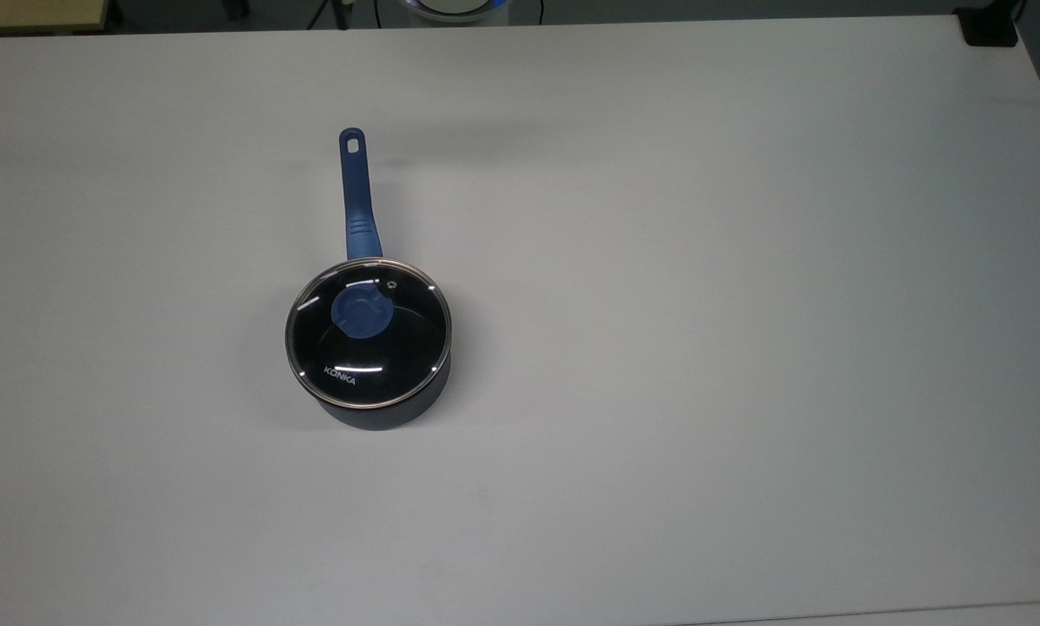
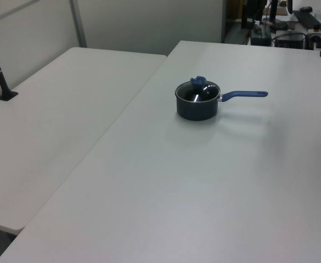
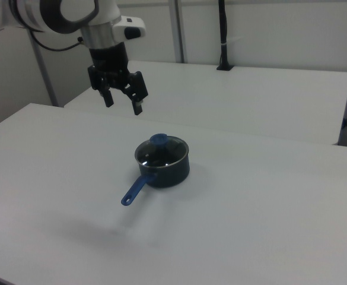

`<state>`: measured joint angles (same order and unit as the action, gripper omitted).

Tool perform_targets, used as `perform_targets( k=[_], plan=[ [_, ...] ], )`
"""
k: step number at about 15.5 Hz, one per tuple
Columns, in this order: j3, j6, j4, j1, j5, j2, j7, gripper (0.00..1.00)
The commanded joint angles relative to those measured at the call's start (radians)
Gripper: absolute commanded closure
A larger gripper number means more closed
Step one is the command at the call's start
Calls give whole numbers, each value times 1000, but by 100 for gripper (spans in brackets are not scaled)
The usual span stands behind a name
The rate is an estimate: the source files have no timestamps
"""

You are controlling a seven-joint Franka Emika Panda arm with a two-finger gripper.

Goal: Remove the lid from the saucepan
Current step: 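Lower the open gripper onto the blue knob of the glass lid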

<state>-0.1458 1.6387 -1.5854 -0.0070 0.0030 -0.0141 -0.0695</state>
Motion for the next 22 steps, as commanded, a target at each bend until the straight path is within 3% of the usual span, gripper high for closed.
perform_targets(
  k=[1, 4, 8, 10, 14, 18, 22],
  plan=[
    [-14, 151, -24, 5, -1, 23, 32, 0],
    [-5, 323, -21, 25, -8, 107, 449, 0],
    [-3, 484, -9, 62, -18, 232, 699, 0],
    [-1, 518, -7, 93, -38, 278, 757, 0],
    [-1, 602, -7, 117, -144, 354, 917, 0],
    [0, 615, -7, 148, -166, 413, 932, 0],
    [11, 616, -8, 151, -267, 433, 1022, 0]
  ],
)
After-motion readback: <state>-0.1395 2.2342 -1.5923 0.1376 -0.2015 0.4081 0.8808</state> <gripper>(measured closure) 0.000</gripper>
